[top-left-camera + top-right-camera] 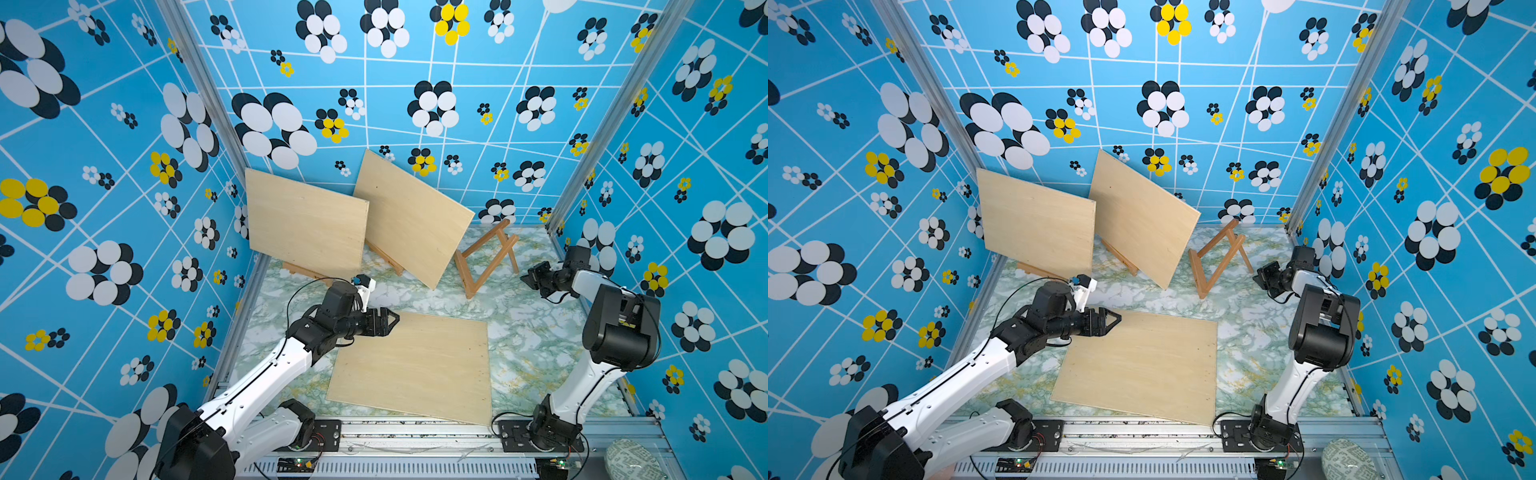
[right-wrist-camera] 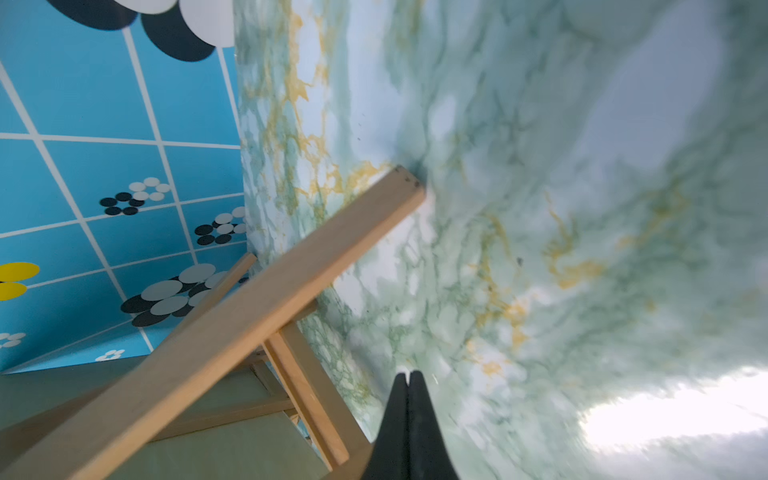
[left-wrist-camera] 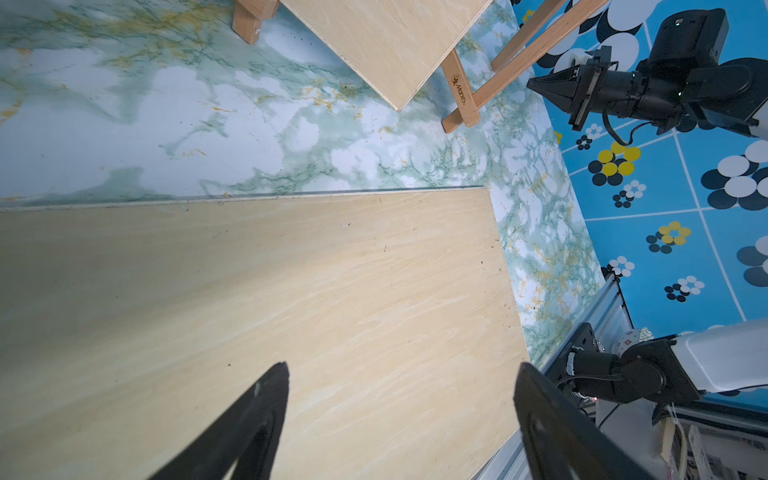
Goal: Assemble the easel
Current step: Move the easel to the center of the board.
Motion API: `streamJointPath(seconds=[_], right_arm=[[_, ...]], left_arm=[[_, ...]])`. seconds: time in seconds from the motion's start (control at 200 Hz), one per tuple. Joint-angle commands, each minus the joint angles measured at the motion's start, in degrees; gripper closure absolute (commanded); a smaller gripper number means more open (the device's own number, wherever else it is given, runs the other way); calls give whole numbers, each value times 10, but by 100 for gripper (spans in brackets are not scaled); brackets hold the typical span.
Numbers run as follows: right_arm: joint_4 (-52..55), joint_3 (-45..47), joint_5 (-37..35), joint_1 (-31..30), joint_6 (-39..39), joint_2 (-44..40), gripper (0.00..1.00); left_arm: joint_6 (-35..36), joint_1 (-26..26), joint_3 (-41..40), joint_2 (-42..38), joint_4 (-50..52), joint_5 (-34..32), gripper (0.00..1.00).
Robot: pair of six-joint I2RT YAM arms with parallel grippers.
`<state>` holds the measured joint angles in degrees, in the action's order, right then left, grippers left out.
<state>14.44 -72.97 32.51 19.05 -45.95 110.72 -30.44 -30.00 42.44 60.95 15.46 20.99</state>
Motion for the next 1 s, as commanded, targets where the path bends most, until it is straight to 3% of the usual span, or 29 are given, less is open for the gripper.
streamJointPath(seconds=[0.0,0.39,0.735,0.88,0.995], right_arm=[[19,-54,3,-13,-7,53,100],[36,-182,-18,-22,-14,164,100],[45,-297,7,-29,-22,246,100],[59,-303,-23,-30,-3,239,100],[84,-258,-89,-30,33,174,100]], left_arm=[[9,8,17,12,5,-4,13],[13,16,43,56,12,-7,13],[6,16,56,84,6,-8,13],[8,17,55,83,15,-19,14],[17,23,61,80,38,-33,12]])
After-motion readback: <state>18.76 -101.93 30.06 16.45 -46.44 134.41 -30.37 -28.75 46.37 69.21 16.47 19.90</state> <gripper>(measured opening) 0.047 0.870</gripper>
